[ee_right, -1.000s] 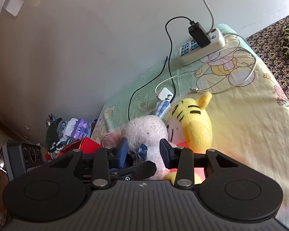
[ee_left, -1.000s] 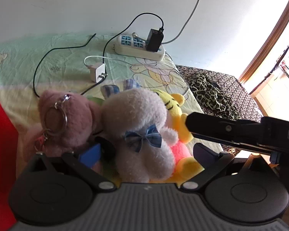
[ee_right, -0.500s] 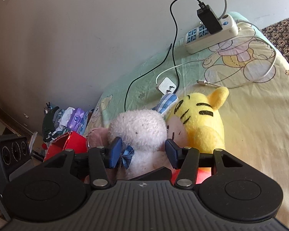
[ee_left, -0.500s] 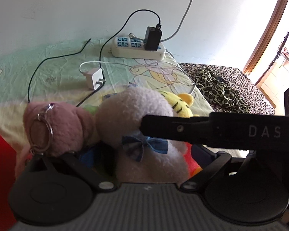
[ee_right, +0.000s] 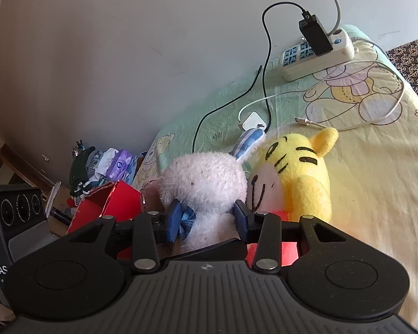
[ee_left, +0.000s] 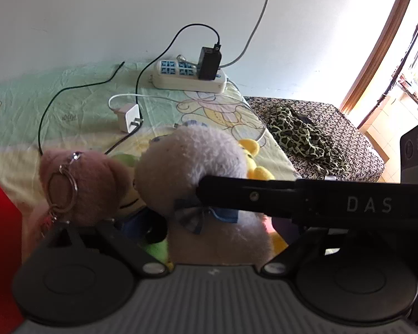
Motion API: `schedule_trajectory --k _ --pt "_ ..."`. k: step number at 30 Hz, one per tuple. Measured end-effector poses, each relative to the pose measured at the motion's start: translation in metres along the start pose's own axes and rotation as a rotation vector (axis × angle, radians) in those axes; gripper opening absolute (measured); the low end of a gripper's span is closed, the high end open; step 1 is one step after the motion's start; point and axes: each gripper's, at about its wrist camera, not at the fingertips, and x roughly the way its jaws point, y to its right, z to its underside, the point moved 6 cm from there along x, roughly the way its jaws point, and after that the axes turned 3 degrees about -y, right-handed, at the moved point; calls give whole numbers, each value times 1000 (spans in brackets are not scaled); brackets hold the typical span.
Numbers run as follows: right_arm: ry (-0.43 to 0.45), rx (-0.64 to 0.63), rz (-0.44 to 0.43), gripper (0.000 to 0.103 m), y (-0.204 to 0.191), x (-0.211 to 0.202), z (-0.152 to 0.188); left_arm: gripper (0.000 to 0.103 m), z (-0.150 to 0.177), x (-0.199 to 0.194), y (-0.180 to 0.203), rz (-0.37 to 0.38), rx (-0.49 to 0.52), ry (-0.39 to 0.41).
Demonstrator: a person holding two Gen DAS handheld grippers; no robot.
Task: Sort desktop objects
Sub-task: 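Grasp the white bunny plush with the right tool, then carry the white bunny into the red box and open the right tool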
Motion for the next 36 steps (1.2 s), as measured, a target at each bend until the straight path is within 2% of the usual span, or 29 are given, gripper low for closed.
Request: schedule_trajectory --k 3,10,17,26,32,36 --pt "12 -23 22 42 -9 -15 4 87 4 -14 12 24 17 21" --pt "95 -57 24 42 -36 -46 15 86 13 -54 31 38 67 112" --pt "113 -101 7 42 -66 -39 33 86 30 -86 13 19 49 139" --pt "129 -129 -59 42 -130 6 40 85 31 -136 -56 -29 45 201" --pt "113 -145 -120 42 -194 68 42 85 27 -180 -134 -90 40 232" --pt "68 -128 -158 42 -229 116 49 85 33 -198 -188 -138 32 215"
